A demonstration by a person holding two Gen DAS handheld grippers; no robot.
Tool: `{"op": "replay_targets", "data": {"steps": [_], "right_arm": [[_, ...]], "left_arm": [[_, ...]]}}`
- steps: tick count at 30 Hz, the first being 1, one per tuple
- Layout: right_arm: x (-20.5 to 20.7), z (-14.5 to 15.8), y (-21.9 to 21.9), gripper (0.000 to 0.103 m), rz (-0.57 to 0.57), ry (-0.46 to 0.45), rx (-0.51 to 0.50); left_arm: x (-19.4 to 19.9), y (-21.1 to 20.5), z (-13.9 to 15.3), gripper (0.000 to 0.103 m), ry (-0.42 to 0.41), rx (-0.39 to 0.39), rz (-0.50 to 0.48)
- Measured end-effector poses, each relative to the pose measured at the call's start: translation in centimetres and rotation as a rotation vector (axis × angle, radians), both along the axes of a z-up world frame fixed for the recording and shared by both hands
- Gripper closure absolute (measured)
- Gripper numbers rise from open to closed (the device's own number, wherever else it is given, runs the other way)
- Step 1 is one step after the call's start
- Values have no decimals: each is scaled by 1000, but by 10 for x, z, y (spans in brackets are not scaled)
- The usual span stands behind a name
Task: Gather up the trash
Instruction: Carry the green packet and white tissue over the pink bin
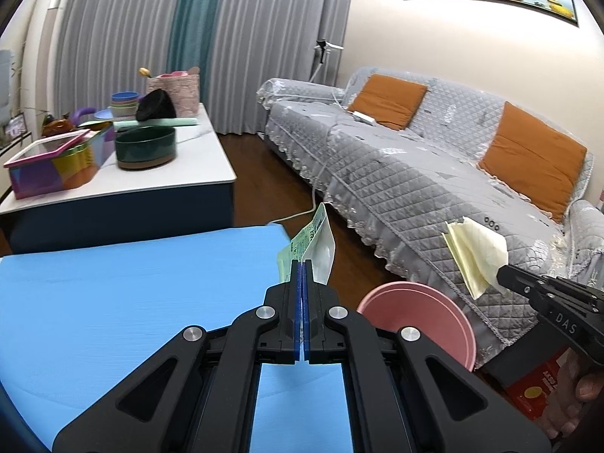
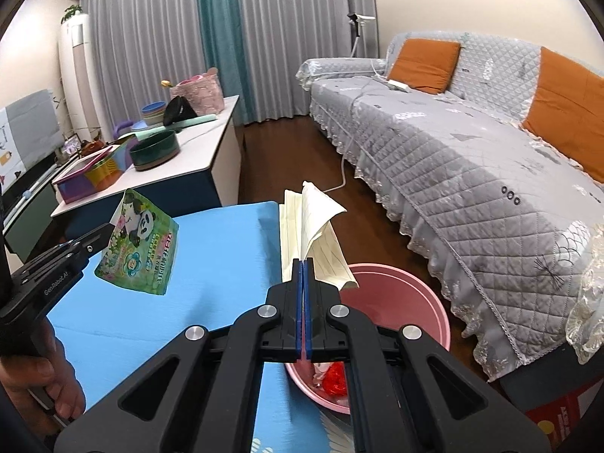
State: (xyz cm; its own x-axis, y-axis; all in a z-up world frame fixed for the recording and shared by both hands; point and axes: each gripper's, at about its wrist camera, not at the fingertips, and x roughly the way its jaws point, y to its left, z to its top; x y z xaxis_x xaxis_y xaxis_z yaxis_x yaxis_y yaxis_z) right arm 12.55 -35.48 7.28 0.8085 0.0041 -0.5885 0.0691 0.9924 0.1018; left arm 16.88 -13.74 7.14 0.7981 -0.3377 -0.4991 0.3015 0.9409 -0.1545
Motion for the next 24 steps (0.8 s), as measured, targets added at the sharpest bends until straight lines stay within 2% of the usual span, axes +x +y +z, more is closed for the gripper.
{"op": "replay_targets", "data": {"steps": [6, 13, 20, 24], "right_arm": [[-4, -2, -9, 102, -24, -2, -13], [-1, -13, -24, 102, -60, 22, -21], [-3, -23, -48, 102, -114, 50, -14], [-4, -28, -62, 102, -138, 63, -5]], "left_arm": [[-7, -19, -1, 103, -8, 4, -63], [-10, -42, -1, 103, -24, -34, -182], [-5, -73, -14, 103, 17, -79, -311], [2, -85, -24, 103, 47, -98, -345]]}}
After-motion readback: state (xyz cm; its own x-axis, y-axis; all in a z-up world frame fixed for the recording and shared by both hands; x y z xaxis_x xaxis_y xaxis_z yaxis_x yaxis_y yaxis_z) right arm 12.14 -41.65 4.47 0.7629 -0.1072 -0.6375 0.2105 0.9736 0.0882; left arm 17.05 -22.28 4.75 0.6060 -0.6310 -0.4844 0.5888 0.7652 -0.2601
